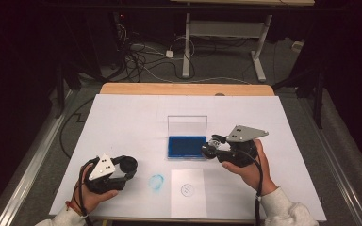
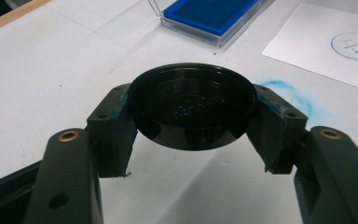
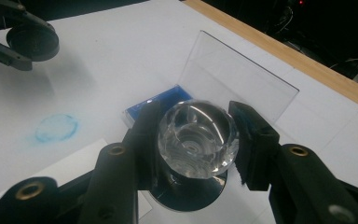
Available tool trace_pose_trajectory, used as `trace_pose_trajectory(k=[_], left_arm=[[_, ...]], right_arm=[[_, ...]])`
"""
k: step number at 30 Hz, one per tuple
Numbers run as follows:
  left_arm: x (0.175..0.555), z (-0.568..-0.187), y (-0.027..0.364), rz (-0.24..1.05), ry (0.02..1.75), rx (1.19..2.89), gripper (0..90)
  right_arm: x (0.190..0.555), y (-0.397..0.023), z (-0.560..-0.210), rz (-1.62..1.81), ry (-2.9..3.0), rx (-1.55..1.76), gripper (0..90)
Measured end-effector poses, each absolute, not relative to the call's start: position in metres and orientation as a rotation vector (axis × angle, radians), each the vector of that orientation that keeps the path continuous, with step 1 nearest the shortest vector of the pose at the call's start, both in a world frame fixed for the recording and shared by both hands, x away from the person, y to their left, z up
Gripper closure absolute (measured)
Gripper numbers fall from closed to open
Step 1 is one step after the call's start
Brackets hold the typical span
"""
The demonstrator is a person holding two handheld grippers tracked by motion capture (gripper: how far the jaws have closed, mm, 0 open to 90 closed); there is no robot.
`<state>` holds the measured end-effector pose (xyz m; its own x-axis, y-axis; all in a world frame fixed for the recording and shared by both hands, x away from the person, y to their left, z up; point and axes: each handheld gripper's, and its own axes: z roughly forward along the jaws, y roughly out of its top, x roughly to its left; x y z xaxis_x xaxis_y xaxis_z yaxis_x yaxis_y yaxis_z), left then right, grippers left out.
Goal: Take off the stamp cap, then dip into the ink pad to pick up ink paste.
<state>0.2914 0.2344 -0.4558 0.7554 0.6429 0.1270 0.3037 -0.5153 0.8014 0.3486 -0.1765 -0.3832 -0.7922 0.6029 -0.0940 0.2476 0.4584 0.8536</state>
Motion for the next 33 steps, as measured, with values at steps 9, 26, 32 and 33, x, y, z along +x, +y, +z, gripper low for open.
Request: trace_pose_trajectory(k=[9, 26, 32, 33], left_arm=[[0.29, -0.457, 0.236, 0.524, 0.717, 2.128, 37.0], [0.29, -0.455, 0.23, 0.527, 0.706, 2.141, 37.0], [0.291, -0.456, 0.23, 0.52, 0.71, 2.147, 37.0], [0.291, -0.456, 0.229, 0.52, 0.71, 2.145, 37.0]], right_arm=[[0.356, -0.173, -0.376, 1.263, 2.325, 0.707, 57.5], [0.374, -0.146, -0.357, 1.207, 2.358, 0.679, 57.5], [0.379, -0.129, -0.361, 1.163, 2.399, 0.645, 57.5], [0.38, -0.127, -0.362, 1.161, 2.402, 0.641, 57.5]])
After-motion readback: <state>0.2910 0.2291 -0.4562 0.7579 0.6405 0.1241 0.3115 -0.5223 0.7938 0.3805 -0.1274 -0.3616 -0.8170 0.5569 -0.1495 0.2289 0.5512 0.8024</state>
